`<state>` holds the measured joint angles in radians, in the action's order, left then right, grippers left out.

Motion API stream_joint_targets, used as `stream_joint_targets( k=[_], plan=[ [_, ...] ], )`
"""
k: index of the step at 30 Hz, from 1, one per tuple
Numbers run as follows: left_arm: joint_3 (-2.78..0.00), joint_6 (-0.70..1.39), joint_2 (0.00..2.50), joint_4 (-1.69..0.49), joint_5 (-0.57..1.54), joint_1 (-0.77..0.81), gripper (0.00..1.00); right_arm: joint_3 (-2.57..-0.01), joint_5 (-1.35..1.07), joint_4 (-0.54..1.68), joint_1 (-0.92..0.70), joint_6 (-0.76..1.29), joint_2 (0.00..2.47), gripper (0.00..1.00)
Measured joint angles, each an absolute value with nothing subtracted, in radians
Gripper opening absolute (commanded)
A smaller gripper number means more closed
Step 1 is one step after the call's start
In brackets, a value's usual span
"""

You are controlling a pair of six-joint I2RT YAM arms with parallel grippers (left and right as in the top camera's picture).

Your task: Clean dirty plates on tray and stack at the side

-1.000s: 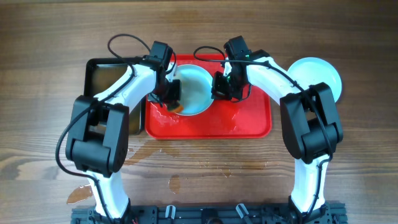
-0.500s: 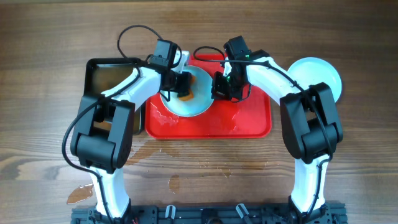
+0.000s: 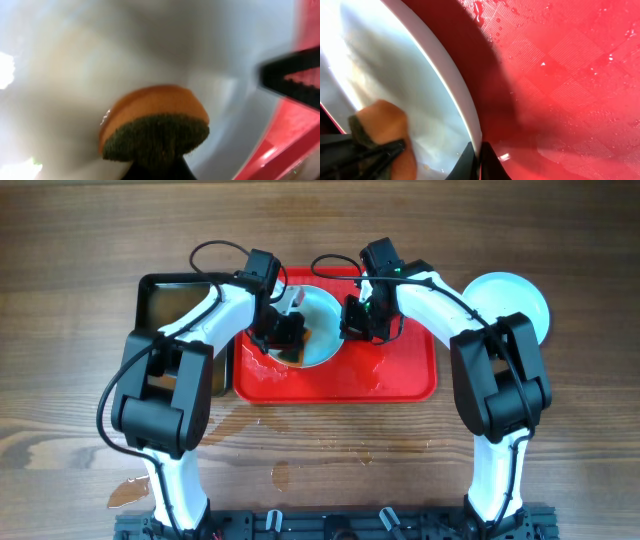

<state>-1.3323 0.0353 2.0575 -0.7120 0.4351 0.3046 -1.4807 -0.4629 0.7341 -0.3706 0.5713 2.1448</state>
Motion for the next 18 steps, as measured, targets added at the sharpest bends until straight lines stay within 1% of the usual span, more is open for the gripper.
stream_joint_targets(
  k=[3,7,9,11,12,13,16,18],
  plan=[
    [-1.318,-0.029,2.075,-0.569,0.51,0.306,0.04,-1.481,-0.463,0.734,-0.371,0.571,2.145,0.04],
    [-1.314,-0.048,2.083,-0.434,0.47,0.308,0.04,-1.481,-0.463,0.734,-0.371,0.571,2.145,0.04],
    [-1.316,-0.024,2.083,-0.409,0.405,0.31,0.04,-1.481,-0.463,0.734,-0.371,0.571,2.145,0.04],
    [-1.324,0.043,2.077,-0.399,0.286,0.315,0.04,-1.481,-0.463,0.734,-0.371,0.571,2.145,0.04],
    [-1.329,0.105,2.071,-0.406,0.191,0.317,0.04,-1.481,-0.463,0.734,-0.371,0.571,2.145,0.04],
    [-1.334,0.163,2.066,-0.422,0.108,0.317,0.04,-1.481,-0.463,0.734,-0.371,0.571,2.145,0.04],
    [-1.343,0.295,2.057,-0.494,-0.038,0.317,0.04,-1.481,-0.463,0.734,-0.371,0.571,2.145,0.04],
    [-1.35,0.325,2.054,-0.562,-0.063,0.317,0.04,-1.481,-0.463,0.734,-0.371,0.571,2.145,0.04]
  ],
)
